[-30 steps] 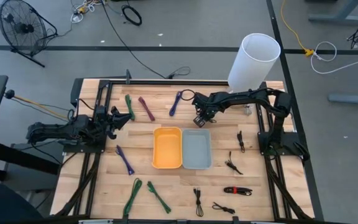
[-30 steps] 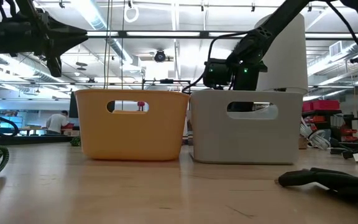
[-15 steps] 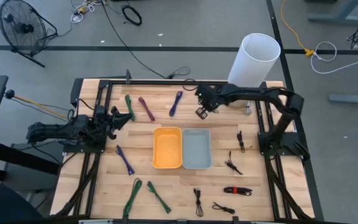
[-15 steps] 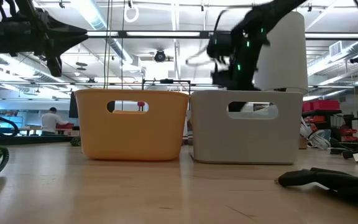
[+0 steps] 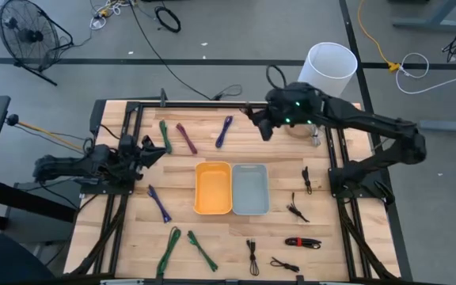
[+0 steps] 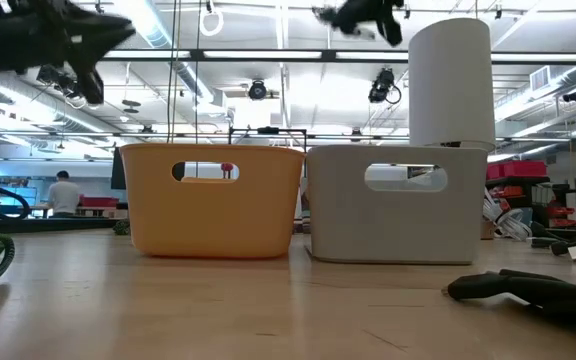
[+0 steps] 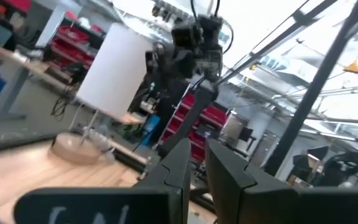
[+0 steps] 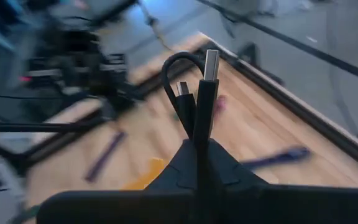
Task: Pick & Place USB Port
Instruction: Put the black charger cable into the yellow bin
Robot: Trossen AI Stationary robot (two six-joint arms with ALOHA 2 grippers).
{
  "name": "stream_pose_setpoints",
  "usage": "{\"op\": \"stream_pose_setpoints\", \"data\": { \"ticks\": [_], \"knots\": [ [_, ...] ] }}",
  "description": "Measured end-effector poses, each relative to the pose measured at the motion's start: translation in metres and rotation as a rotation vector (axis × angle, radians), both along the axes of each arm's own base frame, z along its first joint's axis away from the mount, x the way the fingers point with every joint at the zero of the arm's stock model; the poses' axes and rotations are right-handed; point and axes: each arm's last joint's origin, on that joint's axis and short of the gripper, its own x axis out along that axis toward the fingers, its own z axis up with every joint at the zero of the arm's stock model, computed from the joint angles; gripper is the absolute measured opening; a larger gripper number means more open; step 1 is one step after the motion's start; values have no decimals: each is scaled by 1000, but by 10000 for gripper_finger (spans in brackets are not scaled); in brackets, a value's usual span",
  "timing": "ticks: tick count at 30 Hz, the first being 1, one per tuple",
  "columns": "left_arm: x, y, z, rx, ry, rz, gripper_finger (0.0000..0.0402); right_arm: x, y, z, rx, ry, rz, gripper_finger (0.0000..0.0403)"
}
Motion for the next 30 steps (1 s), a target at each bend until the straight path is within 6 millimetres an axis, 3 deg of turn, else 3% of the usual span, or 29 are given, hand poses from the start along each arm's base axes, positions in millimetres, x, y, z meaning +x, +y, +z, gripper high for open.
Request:
{"op": "stream_pose_setpoints", "data": {
  "ticks": [6,14,21,30],
  "knots": [
    [12,-2,52,126,83,15,51,3,41,18,1,-150,124,0],
    [80,-6,116,270,229,-43,51,8,72,27,-43,-244,215,0],
    [141,-8,158,296,245,-79,51,7,84,30,-57,-273,260,0],
    [199,-12,180,324,245,-147,51,6,94,29,-79,-269,309,0]
  ]
}}
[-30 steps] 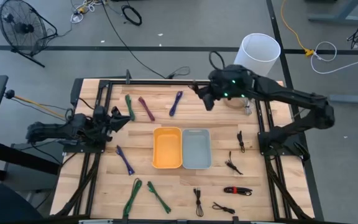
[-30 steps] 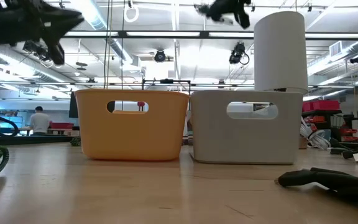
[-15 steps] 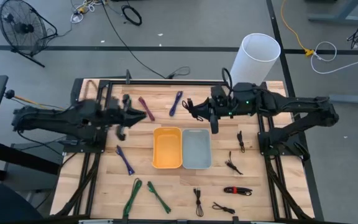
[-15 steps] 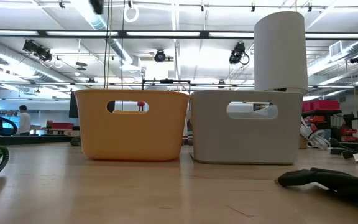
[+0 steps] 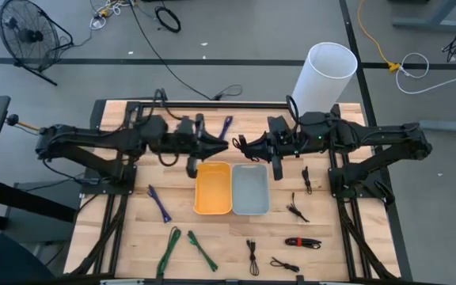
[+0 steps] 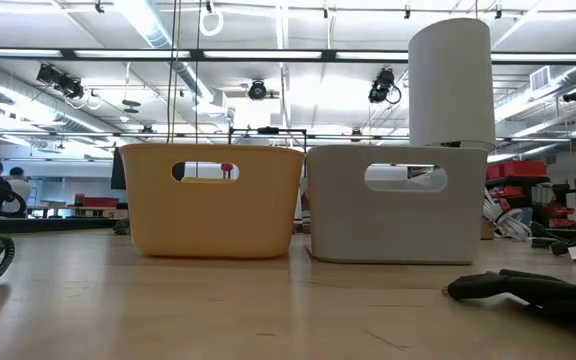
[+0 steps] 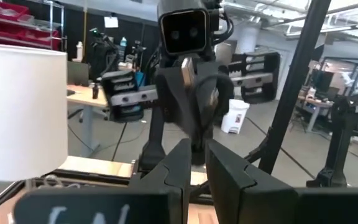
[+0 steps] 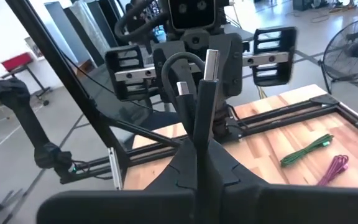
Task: Pick & Place USB Port
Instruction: Put the black charger cable into the yellow bin
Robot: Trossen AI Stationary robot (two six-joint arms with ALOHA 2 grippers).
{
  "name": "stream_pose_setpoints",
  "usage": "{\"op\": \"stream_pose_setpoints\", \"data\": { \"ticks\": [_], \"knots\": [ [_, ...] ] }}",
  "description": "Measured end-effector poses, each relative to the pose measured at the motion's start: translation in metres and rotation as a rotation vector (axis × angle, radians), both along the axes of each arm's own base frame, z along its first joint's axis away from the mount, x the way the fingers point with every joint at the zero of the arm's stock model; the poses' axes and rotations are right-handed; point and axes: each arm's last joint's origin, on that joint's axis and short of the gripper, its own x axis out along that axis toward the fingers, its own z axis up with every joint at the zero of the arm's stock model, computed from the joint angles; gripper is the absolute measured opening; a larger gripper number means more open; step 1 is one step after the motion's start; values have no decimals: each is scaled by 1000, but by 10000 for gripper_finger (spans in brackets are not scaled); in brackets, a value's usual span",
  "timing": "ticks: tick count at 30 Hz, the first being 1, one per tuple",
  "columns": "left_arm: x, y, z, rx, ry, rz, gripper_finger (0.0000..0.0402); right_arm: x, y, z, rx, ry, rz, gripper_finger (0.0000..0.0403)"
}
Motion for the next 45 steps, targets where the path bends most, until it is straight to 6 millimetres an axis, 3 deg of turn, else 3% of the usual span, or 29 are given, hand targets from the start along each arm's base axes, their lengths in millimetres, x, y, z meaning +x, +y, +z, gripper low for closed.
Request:
{"op": "stream_pose_setpoints", "data": {
  "ticks": [7,16,30,38,45],
  "knots": [
    [19,-4,6,10,-3,-21,51,-1,1,-4,-17,39,6,0],
    [19,-7,8,12,-27,-42,55,-1,-1,-4,-49,37,12,0],
    [19,-7,6,-12,-1,-60,156,-8,-6,5,-57,-12,-14,0],
    [18,-6,8,-20,-20,-14,153,9,-2,-6,-38,15,0,0],
    [18,-3,9,-36,-27,91,139,11,-3,-5,-36,-3,-13,0]
  ]
}}
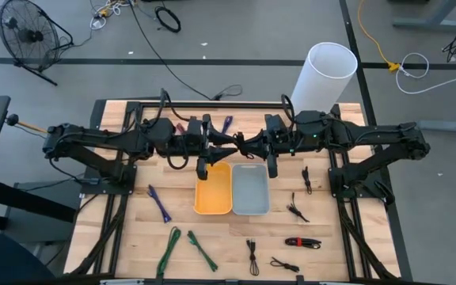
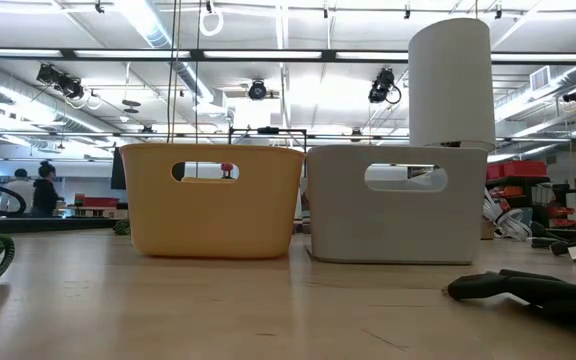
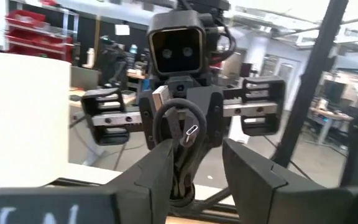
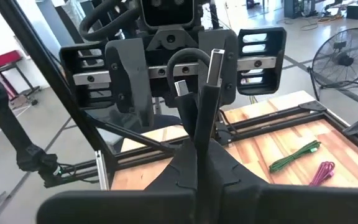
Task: Pick & Place USB Port
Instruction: Put the black charger cable into the yellow bin
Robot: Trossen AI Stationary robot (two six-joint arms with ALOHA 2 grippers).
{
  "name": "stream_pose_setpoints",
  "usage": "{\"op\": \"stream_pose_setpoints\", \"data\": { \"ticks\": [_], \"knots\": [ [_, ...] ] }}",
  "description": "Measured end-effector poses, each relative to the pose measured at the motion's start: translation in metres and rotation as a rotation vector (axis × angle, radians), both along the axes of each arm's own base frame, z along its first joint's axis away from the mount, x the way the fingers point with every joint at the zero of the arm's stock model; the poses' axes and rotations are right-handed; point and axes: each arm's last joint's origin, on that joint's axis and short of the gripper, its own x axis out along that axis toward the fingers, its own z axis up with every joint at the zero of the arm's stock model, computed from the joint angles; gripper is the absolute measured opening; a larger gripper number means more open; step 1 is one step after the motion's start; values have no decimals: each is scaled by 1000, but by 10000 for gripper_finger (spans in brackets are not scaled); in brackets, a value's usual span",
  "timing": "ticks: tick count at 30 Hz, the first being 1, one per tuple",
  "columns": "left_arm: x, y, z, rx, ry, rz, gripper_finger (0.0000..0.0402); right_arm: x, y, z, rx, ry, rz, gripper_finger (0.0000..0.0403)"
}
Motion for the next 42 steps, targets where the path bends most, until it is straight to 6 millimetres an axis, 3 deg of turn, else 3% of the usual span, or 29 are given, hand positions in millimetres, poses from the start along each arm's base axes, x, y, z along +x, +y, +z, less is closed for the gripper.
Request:
{"op": "stream_pose_setpoints", "data": {
  "ticks": [6,19,29,35,42],
  "knots": [
    [0,1,0,31,3,19,21,0,1,0,1,4,9,2],
    [-2,3,-5,16,79,83,3,-2,-4,-3,-29,37,-29,87],
    [-24,6,-18,-143,323,150,1,-35,-22,4,-60,122,-169,109],
    [-23,-10,-34,-314,437,105,1,-51,-33,8,-104,142,-274,109],
    [-27,-29,-64,-485,668,187,1,-58,-41,10,-141,163,-311,109]
  ]
}}
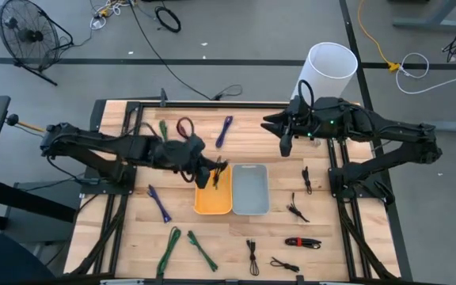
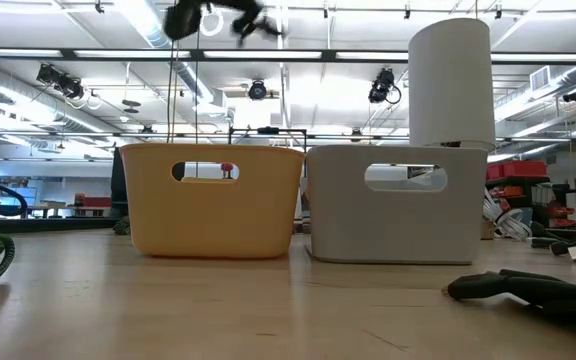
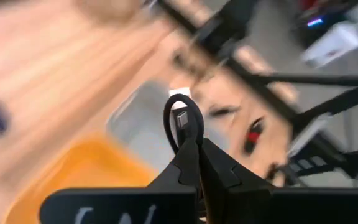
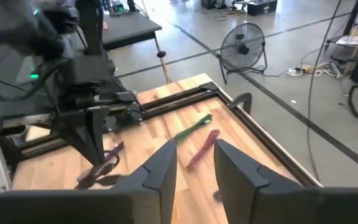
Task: Pick & Place USB Port
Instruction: Put the black charger cable into the yellow bin
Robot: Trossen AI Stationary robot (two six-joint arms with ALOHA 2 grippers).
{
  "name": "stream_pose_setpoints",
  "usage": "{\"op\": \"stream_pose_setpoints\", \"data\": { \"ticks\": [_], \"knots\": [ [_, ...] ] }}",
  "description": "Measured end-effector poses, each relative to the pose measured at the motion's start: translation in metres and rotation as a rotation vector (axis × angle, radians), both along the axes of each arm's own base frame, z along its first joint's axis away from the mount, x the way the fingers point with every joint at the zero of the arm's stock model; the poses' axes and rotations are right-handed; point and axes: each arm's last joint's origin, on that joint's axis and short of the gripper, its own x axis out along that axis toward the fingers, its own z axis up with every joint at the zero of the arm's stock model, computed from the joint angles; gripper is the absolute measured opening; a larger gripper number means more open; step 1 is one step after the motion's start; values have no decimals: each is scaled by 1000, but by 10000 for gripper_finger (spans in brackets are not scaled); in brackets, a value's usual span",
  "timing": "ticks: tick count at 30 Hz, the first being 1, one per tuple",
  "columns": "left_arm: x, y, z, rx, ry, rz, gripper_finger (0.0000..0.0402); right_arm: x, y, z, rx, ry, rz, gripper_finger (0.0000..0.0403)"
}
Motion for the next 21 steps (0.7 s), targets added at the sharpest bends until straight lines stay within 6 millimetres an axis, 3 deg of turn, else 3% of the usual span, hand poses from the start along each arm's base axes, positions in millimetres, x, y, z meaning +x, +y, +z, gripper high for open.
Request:
{"op": "stream_pose_setpoints", "data": {
  "ticks": [4,11,15,21],
  "knots": [
    [-5,-10,-19,-76,139,110,1,-1,-2,0,-28,7,1,109],
    [-4,-21,-58,-199,160,249,1,-1,-2,-1,-85,36,24,110],
    [1,-23,-87,-263,191,309,1,-2,-2,-2,-101,52,44,110],
    [21,-21,-113,-328,213,328,1,-2,-2,-4,-99,78,48,110]
  ]
}}
